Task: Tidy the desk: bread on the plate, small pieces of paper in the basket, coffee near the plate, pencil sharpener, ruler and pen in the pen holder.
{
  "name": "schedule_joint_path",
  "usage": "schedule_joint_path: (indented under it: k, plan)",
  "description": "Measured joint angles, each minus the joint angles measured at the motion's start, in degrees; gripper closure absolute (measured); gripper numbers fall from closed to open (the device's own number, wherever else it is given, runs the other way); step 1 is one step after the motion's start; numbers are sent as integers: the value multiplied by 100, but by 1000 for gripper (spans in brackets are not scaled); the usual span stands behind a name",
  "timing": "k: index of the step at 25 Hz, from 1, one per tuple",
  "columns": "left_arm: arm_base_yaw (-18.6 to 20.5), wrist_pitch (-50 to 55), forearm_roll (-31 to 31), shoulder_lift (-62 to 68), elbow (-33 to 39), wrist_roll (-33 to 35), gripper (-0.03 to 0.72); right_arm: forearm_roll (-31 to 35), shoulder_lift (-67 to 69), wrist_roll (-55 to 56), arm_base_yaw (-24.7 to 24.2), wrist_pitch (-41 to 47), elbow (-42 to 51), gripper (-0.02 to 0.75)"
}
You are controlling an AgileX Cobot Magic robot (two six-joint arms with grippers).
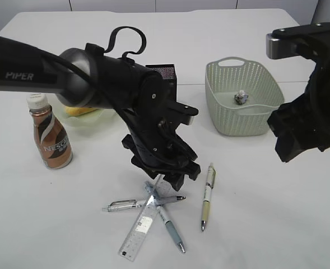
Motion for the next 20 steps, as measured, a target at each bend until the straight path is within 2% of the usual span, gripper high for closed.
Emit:
schedule_joint_path:
  k: [11,20]
  plan:
    - [0,11,-52,174,-5,-10,260,0,0,-10,0,13,0,252]
    - [0,11,-52,179,-5,-10,413,0,0,-10,0,13,0,253]
